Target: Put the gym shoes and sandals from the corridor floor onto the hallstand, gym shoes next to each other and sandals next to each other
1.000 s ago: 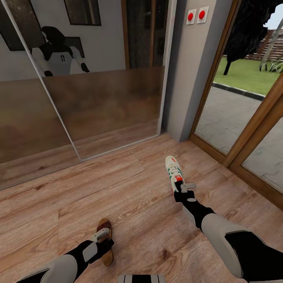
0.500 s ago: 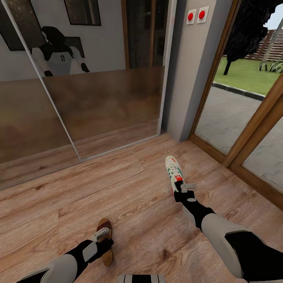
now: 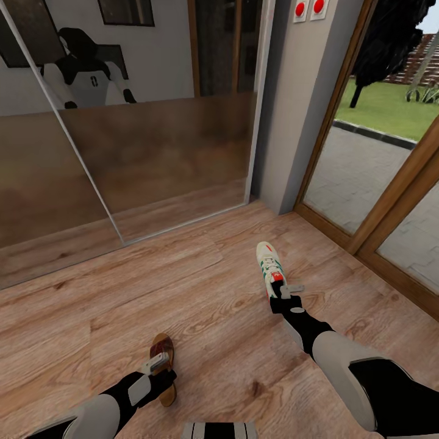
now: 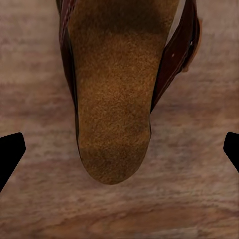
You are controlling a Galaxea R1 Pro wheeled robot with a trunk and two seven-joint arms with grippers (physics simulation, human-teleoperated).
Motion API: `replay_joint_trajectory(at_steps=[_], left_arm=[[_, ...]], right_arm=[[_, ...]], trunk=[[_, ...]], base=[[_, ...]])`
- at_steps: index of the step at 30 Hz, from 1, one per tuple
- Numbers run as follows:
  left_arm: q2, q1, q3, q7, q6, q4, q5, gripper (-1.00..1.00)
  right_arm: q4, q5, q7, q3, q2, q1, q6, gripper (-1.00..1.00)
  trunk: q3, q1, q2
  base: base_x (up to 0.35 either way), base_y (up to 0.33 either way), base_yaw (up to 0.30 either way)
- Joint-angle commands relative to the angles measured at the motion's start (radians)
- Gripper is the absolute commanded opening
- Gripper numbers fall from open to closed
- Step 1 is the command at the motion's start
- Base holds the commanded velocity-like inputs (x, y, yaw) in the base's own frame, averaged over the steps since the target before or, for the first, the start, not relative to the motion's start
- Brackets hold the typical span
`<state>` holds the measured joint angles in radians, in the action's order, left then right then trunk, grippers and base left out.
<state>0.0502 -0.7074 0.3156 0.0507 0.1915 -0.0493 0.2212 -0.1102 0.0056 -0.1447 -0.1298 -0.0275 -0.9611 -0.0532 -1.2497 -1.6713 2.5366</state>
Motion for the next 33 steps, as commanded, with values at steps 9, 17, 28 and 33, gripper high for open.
replay_joint_trajectory(at_steps=[9,17,28,33], left_arm=[[0.0,0.0,-0.001,0.005,0.006,-0.003,0.01,1.0],[0.0,0.0,-0.001,0.005,0.005,-0.003,0.009,1.0],[0.0,0.0,-0.001,0.005,0.005,-0.003,0.009,1.0],[0.0,0.0,-0.001,0.005,0.005,-0.003,0.009,1.0]], right_arm=[[0.001,0.001,-0.006,-0.007,0.0,-0.001,-0.002,-1.0],[0.001,0.001,-0.006,-0.007,0.0,0.0,-0.002,-1.0],[0.001,0.001,-0.006,-0.007,0.001,-0.001,-0.002,-1.0],[0.001,0.001,-0.006,-0.007,0.001,-0.001,-0.002,-1.0]], trunk=[[-0.016,-0.002,0.001],[-0.039,-0.004,0.003],[-0.039,-0.004,0.003],[-0.051,-0.006,0.003]], base=[[0.0,0.0,0.0],[0.0,0.0,0.0],[0.0,0.0,0.0],[0.0,0.0,0.0]])
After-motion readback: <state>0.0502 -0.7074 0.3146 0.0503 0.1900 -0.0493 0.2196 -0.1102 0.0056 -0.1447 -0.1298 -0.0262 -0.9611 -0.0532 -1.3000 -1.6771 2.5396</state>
